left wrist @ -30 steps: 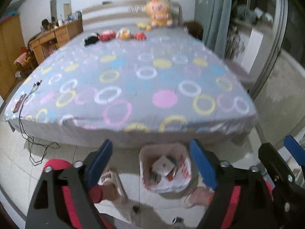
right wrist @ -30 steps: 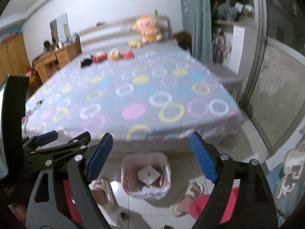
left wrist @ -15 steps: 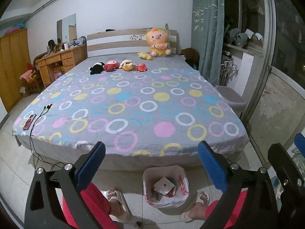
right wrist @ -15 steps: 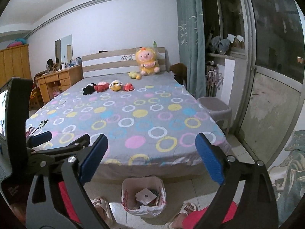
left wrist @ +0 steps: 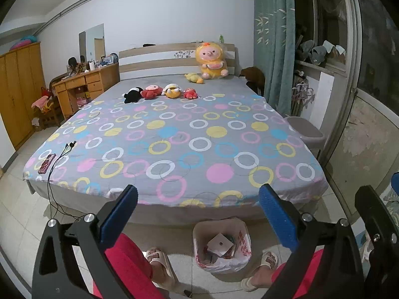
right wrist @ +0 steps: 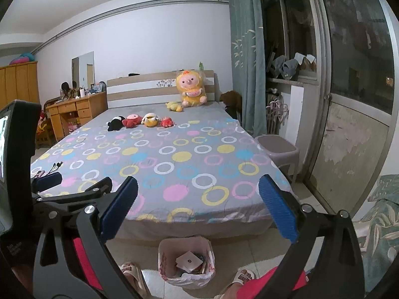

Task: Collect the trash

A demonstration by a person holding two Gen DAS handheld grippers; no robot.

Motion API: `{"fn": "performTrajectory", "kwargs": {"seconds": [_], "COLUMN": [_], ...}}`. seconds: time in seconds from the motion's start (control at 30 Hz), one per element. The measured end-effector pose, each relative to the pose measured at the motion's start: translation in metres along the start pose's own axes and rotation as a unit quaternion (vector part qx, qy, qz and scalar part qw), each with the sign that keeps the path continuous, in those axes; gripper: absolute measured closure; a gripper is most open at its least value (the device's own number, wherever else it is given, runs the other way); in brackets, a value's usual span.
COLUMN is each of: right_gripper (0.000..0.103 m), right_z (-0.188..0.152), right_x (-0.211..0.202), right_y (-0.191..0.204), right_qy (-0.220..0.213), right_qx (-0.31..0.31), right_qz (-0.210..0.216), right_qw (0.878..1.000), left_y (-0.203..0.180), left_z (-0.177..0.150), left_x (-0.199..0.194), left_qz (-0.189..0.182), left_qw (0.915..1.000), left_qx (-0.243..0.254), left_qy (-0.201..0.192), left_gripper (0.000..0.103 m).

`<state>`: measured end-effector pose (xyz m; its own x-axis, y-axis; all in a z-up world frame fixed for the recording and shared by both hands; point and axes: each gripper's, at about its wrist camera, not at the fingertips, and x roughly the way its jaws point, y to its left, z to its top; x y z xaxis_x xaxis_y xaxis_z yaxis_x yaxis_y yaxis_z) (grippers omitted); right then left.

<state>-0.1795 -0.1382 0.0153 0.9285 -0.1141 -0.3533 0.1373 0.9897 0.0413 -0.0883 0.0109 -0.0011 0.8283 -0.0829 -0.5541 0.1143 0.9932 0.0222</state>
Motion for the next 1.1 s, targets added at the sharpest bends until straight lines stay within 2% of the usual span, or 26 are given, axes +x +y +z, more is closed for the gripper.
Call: {"fn": "performTrajectory", "kwargs": {"seconds": [1.1], "right_gripper": [0.008], "right_z": [0.002], "right_x": [-0.0022], "right_y": [0.0009], "right_qy": [-0.005], "right_qx": [-0.001], "right_qz": [0.001], "right_qw": [1.0], "left_y": [0.0007], "left_z": [0.0027], "left_x": [-0.0084], "left_qz": [0.009], "left_qw": [1.0], "left_qx": [-0.003], "left_qy": [-0.002], "left_gripper": [0.008]}}
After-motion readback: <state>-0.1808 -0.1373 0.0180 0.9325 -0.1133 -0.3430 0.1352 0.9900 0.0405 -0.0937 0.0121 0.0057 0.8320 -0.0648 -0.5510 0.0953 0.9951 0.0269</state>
